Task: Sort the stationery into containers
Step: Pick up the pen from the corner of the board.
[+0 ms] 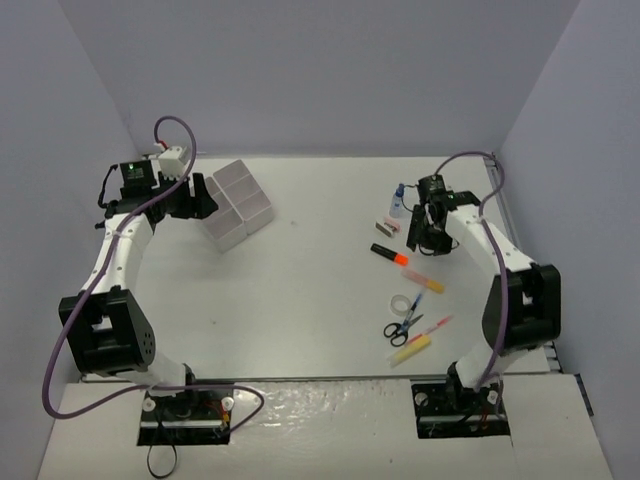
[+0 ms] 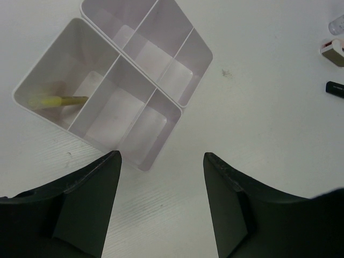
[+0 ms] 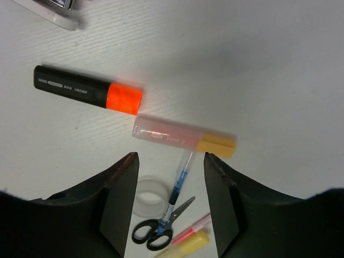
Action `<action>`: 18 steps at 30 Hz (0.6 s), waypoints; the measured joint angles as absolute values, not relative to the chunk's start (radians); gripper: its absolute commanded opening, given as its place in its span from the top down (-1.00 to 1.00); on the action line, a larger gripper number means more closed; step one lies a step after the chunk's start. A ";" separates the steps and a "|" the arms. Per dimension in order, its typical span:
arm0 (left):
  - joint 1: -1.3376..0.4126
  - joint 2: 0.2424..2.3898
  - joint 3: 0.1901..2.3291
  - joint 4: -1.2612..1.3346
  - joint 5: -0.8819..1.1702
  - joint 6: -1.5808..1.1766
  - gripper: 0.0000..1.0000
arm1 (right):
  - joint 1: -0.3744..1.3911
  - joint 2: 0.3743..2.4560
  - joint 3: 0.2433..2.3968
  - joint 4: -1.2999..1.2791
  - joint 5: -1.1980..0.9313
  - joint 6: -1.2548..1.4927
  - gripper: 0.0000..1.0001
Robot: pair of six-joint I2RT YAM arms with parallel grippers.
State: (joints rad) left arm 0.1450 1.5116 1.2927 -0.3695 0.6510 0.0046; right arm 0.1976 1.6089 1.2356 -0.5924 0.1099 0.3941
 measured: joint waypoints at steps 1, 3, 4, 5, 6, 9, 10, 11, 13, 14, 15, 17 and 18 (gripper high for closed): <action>0.144 1.512 1.286 -0.367 0.653 0.001 -0.18 | 0.196 1.559 1.205 -0.594 0.112 0.424 0.03; 0.143 1.512 1.271 -0.360 0.657 -0.006 -0.18 | 0.198 1.465 1.152 -0.605 0.119 0.476 0.03; 0.142 1.511 1.262 -0.353 0.660 -0.012 -0.18 | 0.199 1.422 1.123 -0.601 0.126 0.507 0.03; 0.141 1.511 1.252 -0.342 0.662 -0.018 -0.18 | 0.200 1.382 1.092 -0.594 0.137 0.541 0.04; 0.139 1.511 1.243 -0.331 0.665 -0.026 -0.18 | 0.197 1.344 1.060 -0.596 0.148 0.574 0.06; 0.137 1.511 1.215 -0.309 0.674 -0.045 -0.18 | 0.179 1.284 1.005 -0.625 0.163 0.657 0.26; 0.137 1.511 1.211 -0.306 0.676 -0.050 -0.18 | 0.165 1.282 0.994 -0.628 0.163 0.686 0.42; 0.136 1.511 1.209 -0.305 0.678 -0.055 -0.18 | 0.148 1.284 0.983 -0.630 0.161 0.716 0.51; 0.136 1.511 1.208 -0.296 0.683 -0.060 -0.18 | 0.096 1.295 0.947 -0.633 0.144 0.763 0.60; 0.136 1.511 1.208 -0.291 0.684 -0.061 -0.18 | 0.054 1.306 0.921 -0.638 0.126 0.785 0.59; 0.136 1.511 1.208 -0.287 0.685 -0.062 -0.18 | 0.011 1.320 0.892 -0.641 0.112 0.799 0.59; 0.136 1.511 1.208 -0.282 0.687 -0.062 -0.18 | -0.047 1.347 0.841 -0.655 0.100 0.822 0.57; 0.136 1.511 1.208 -0.280 0.689 -0.063 -0.18 | -0.071 1.359 0.817 -0.666 0.094 0.833 0.51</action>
